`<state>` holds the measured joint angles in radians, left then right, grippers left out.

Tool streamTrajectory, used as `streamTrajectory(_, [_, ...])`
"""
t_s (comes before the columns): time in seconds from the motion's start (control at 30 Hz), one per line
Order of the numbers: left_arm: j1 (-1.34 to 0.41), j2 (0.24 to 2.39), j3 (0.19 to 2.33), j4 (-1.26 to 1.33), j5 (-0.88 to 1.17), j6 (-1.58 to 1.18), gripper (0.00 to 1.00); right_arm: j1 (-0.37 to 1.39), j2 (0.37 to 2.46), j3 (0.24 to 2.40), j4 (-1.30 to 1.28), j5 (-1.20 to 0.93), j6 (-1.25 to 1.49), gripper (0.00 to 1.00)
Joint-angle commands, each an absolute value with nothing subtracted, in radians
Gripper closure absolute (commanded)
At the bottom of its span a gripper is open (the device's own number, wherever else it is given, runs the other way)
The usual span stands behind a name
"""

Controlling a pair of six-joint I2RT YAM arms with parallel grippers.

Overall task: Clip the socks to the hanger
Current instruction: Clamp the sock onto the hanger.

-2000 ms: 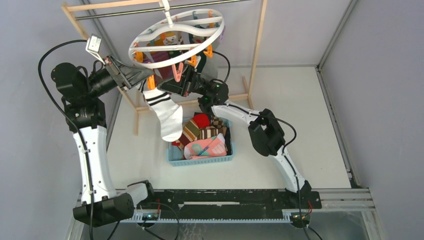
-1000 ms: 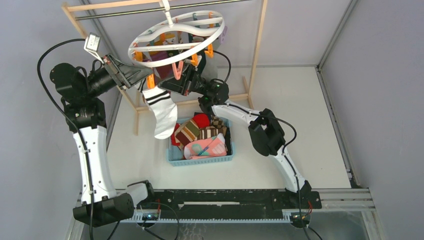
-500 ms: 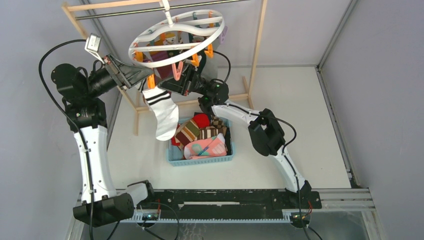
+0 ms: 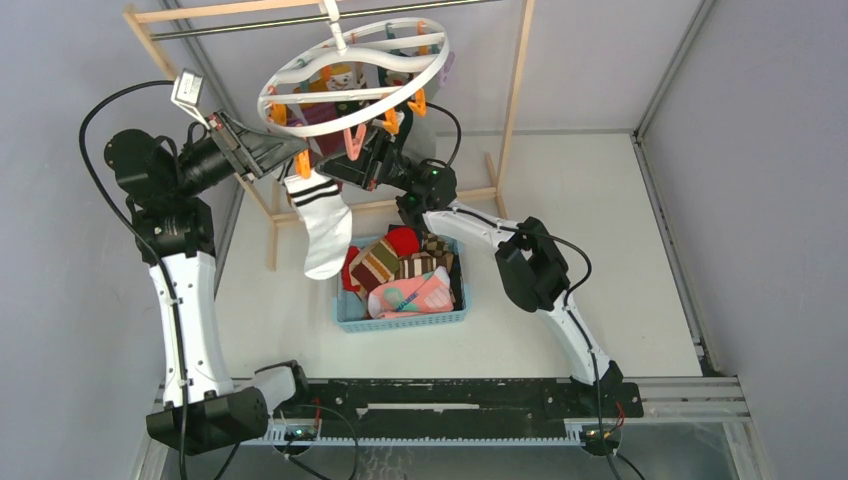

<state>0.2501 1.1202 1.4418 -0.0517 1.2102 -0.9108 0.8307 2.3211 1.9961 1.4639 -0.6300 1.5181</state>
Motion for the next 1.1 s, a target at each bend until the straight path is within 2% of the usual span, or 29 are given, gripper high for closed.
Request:
streamTrajectory(0.0, [0.248, 1.085, 1.42, -0.008, 1.277, -0.919, 1.0, 0.827, 2.327, 2.004, 1.519, -0.588, 1.497, 1.0])
streamTrajectory(0.9, [0.248, 1.087, 1.415, -0.006, 1.281, -0.91, 1.0, 0.844, 2.327, 2.063, 1.517, -0.549, 1.47, 1.0])
streamTrajectory(0.97, [0.247, 1.086, 1.413, -0.007, 1.276, -0.908, 0.95, 0.846, 2.327, 2.063, 1.517, -0.548, 1.469, 1.0])
streamTrajectory(1.07, [0.248, 1.085, 1.406, -0.006, 1.276, -0.904, 0.82, 0.846, 2.326, 2.062, 1.517, -0.551, 1.464, 1.0])
